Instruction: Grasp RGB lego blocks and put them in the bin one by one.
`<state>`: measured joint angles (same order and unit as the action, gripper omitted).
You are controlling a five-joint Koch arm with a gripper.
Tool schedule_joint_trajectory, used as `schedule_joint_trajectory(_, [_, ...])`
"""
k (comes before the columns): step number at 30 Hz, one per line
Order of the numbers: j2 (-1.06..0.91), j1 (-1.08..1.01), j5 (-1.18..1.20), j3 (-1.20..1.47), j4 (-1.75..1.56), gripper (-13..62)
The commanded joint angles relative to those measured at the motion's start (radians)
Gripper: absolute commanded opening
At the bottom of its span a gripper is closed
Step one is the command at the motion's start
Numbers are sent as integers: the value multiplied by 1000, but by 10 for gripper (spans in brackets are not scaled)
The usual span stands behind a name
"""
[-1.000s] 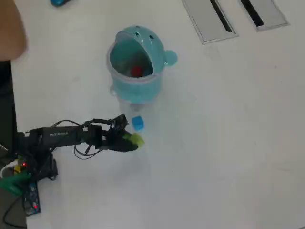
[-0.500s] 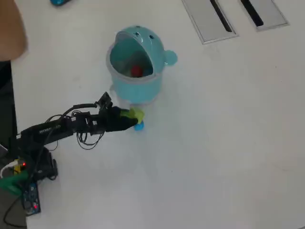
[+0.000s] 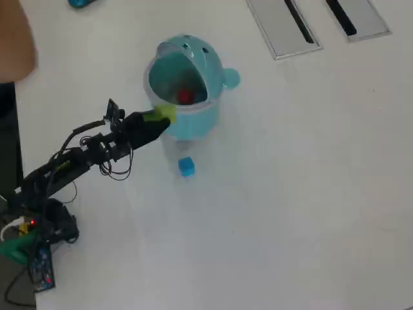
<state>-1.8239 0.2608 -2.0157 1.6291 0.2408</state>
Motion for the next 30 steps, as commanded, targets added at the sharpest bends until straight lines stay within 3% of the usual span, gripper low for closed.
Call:
schedule_joint_trajectory(1, [-46,43,-5,-32,-140,40])
schedule_joint_trajectory(10, [18,156,0,-95,-183,25])
schedule_joint_trajectory(20, [370,202,0,-565,-75,25])
schedule_joint_trajectory(30, [437,318,0,-557,-64,26])
